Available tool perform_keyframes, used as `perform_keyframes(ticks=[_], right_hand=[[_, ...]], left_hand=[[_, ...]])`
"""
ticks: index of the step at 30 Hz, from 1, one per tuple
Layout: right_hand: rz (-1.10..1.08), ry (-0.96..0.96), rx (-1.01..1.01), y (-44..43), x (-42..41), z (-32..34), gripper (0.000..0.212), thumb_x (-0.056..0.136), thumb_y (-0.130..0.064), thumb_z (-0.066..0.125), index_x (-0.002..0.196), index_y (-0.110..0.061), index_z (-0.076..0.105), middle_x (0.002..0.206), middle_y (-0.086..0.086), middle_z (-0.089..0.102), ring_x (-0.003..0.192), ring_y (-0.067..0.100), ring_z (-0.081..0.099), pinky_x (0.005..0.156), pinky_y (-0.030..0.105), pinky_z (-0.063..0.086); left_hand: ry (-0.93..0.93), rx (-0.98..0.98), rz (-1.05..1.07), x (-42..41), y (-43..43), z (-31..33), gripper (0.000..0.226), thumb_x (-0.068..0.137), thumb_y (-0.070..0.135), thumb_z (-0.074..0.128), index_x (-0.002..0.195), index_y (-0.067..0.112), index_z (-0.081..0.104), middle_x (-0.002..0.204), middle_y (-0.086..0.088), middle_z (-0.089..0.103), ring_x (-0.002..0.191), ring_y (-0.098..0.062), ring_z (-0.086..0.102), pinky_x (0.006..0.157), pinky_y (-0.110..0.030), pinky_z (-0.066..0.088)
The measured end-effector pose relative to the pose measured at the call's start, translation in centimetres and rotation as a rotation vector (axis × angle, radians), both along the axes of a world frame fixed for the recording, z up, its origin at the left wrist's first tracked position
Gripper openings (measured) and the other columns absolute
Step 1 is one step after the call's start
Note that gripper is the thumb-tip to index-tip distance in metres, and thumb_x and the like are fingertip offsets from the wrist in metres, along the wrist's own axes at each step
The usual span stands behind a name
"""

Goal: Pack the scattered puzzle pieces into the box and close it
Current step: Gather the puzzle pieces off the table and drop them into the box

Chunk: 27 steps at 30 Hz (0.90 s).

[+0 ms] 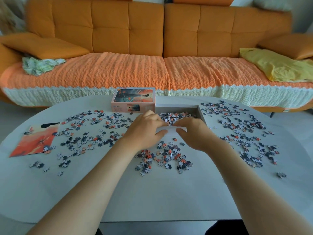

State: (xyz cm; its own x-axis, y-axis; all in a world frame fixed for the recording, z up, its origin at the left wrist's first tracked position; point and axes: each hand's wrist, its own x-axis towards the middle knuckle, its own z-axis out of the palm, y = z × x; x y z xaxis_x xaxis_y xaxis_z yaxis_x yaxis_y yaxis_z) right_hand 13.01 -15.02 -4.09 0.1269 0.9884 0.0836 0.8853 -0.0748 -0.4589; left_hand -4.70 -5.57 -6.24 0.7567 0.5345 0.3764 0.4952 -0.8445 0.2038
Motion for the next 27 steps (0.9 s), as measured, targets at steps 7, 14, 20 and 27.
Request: perform_keyframes(ticks=[7, 14, 20, 27], right_hand=[[0.078, 0.016, -0.040, -2.6, -2.0, 0.1, 0.035, 0.095, -0.012, 0.048, 0.119, -0.030, 0.068, 0.112, 0.000, 0.069, 0.098, 0.023, 0.066, 0.085, 0.043, 0.056], [0.154, -0.112, 0.286, -4.7, -3.6, -0.1, 0.033, 0.086, -0.001, 0.058, 0.109, -0.021, 0.072, 0.105, -0.003, 0.064, 0.100, 0.019, 0.057, 0.085, 0.032, 0.051], [0.049, -0.233, 0.018, -7.7, -4.8, -0.1, 0.029, 0.094, -0.030, 0.051, 0.121, -0.031, 0.062, 0.113, -0.006, 0.058, 0.095, 0.017, 0.062, 0.075, 0.032, 0.052], [-0.008, -0.252, -0.161, -8.0, -5.9, -2.2, 0.042, 0.097, -0.034, 0.038, 0.137, -0.023, 0.045, 0.122, 0.005, 0.046, 0.110, 0.026, 0.049, 0.090, 0.040, 0.049]], left_hand=[[-0.003, -0.053, 0.012, -3.8, -2.8, 0.7, 0.029, 0.092, 0.037, 0.061, 0.117, 0.024, 0.069, 0.104, 0.011, 0.062, 0.105, -0.010, 0.045, 0.090, -0.029, 0.038], [-0.051, -0.134, 0.123, -7.2, -5.4, 1.4, 0.035, 0.092, 0.033, 0.060, 0.126, 0.022, 0.057, 0.124, 0.009, 0.048, 0.122, -0.010, 0.038, 0.103, -0.029, 0.034], [0.242, -0.330, 0.310, -8.8, -7.8, 0.3, 0.079, 0.083, 0.072, 0.049, 0.143, 0.023, 0.031, 0.140, 0.005, 0.032, 0.134, -0.016, 0.028, 0.103, -0.038, 0.037], [0.278, -0.304, 0.199, -7.3, -10.1, -1.0, 0.068, 0.094, 0.055, 0.045, 0.149, 0.019, 0.026, 0.142, 0.002, 0.030, 0.133, -0.018, 0.023, 0.111, -0.039, 0.030]])
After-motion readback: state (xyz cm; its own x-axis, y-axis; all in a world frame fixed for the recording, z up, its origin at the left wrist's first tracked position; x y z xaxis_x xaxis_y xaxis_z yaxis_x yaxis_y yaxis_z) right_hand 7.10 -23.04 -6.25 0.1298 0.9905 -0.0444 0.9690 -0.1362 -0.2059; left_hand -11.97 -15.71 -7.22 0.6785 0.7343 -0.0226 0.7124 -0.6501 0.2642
